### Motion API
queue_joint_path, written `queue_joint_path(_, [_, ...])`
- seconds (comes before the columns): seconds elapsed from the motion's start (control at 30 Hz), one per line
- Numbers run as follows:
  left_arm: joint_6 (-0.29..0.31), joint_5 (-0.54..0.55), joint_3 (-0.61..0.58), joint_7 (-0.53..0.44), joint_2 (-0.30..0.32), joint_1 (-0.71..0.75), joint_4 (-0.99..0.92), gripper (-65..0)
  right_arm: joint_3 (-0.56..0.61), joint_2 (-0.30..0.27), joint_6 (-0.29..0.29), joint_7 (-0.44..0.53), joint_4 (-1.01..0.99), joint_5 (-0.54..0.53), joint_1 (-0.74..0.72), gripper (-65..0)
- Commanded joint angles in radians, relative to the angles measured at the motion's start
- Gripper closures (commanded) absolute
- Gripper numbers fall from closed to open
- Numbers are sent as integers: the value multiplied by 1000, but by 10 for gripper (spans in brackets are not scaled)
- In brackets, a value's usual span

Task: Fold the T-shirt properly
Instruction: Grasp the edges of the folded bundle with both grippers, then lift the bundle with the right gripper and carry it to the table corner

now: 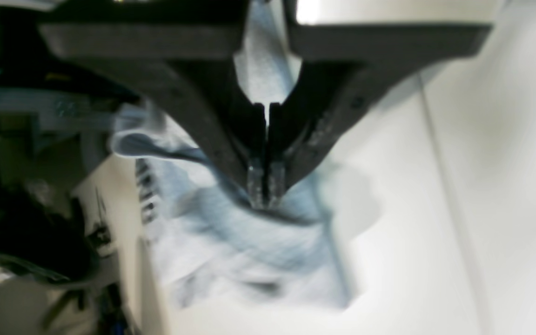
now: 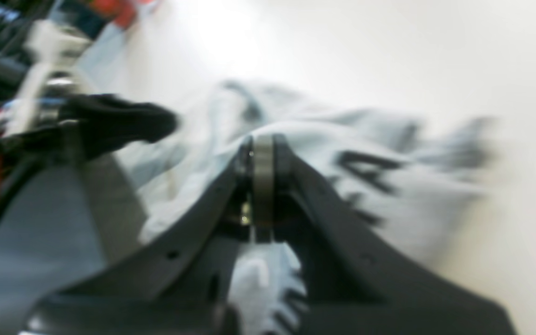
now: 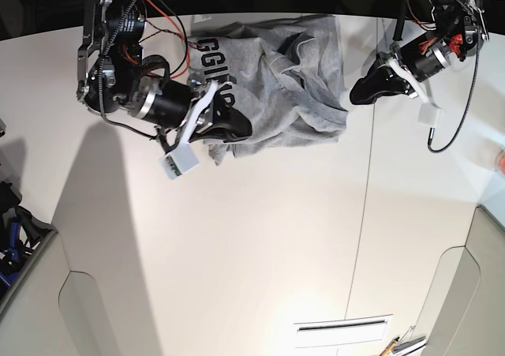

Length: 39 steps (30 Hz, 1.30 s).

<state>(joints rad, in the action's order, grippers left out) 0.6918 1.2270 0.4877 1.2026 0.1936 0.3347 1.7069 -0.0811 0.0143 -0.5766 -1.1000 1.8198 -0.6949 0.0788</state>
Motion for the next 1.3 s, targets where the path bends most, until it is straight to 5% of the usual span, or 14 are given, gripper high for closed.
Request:
queue_joint_path(0.0, [6, 48, 4, 8, 5, -5, 44, 0, -12, 2, -5, 26, 18, 8, -26, 0])
queue_joint_path(0.2, [6, 91, -99, 47, -3, -5, 154, 0, -9, 2, 4, 36, 7, 63, -56, 0])
queue_joint_path(0.43, [6, -43, -330, 42, -23, -5, 157, 0, 96, 2, -1, 73, -83, 65, -57, 0])
queue_joint_path(0.67, [6, -410, -349, 4, -24, 4, 146, 0, 151, -4, 11, 178, -341, 276, -123, 0])
queue_joint_path(0.73, [-40, -525, -349, -52, -24, 3, 122, 0, 147, -18, 24, 176, -391, 275, -147, 0])
queue_joint_path(0.97, [-128, -736, -349, -255, -25, -39, 25, 0, 91, -53, 24, -1, -396, 103, -143, 0])
queue_joint_path(1.27, [-131, -778, -351, -366, -25, -240, -82, 0, -48, -52, -4, -50, -377, -101, -12, 0])
